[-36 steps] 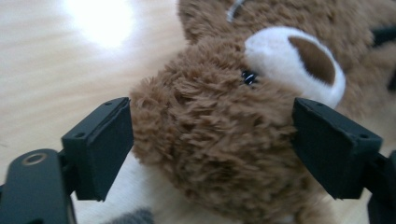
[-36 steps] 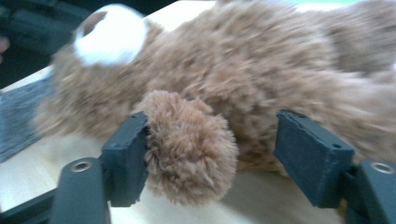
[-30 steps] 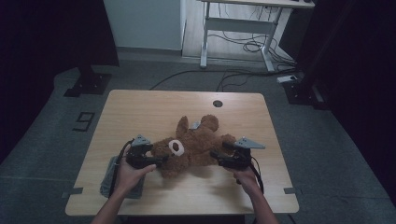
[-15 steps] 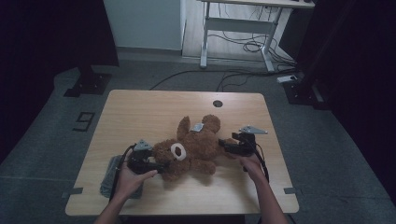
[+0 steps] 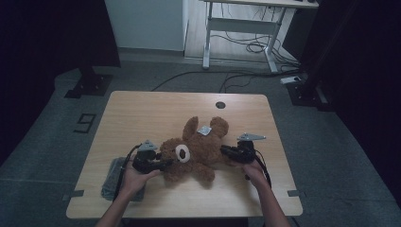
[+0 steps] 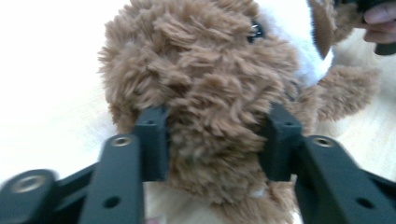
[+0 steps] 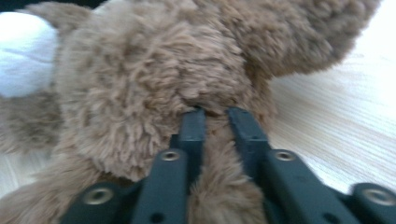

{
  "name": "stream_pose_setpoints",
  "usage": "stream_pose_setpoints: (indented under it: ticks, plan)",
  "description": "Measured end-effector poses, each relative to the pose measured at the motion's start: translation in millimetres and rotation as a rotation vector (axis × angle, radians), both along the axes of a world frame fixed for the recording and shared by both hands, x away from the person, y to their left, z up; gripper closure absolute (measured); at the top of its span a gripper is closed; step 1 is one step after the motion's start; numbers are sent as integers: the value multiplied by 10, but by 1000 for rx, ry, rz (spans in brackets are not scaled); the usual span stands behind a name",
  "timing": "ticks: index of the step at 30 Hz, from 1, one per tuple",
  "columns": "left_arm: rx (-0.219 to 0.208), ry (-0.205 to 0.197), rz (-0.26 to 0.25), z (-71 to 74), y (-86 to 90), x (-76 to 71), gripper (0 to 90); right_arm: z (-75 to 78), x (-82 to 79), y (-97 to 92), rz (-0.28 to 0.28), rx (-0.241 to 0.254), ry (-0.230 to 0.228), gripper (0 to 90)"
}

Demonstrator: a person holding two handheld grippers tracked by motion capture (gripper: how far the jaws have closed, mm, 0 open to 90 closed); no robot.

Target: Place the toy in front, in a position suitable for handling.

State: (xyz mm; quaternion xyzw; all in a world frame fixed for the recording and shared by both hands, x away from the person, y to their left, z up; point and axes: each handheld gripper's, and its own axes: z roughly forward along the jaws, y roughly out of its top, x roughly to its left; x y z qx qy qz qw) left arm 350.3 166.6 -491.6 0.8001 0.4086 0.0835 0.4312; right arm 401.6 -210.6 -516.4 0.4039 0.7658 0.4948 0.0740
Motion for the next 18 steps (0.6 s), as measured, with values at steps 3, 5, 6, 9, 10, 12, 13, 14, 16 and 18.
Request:
stream_pose_setpoints:
  ticks: [3, 5, 6, 9, 10, 12, 13, 14, 16, 18]
  plan:
    - [-16, -10, 13, 54, 12, 70, 602, 27, -26, -19, -10, 61, -7, 838]
    - [-28, -23, 16, 129, -15, 145, 610, 38, -53, -47, -20, 124, -6, 845]
    - [-29, -40, 15, 180, -47, 184, 615, 44, -66, -57, -26, 145, -14, 848]
    - [-20, -88, 3, 350, -202, 329, 621, 110, -151, -101, -40, 182, -51, 853]
    - [-25, -89, 1, 379, -250, 384, 622, 125, -173, -124, -53, 188, -62, 857]
    - [-28, -76, -3, 396, -322, 505, 622, 134, -210, -194, -86, 203, -77, 862]
    - [-17, -70, 1, 379, -345, 562, 624, 126, -228, -227, -102, 203, -86, 862]
    - [-9, -60, 10, 347, -360, 613, 627, 105, -241, -260, -112, 216, -86, 863]
    - [12, -35, 17, 265, -362, 689, 626, 56, -267, -296, -120, 229, -84, 860]
    - [27, -6, 41, 150, -317, 742, 622, 4, -299, -304, -128, 217, -90, 847]
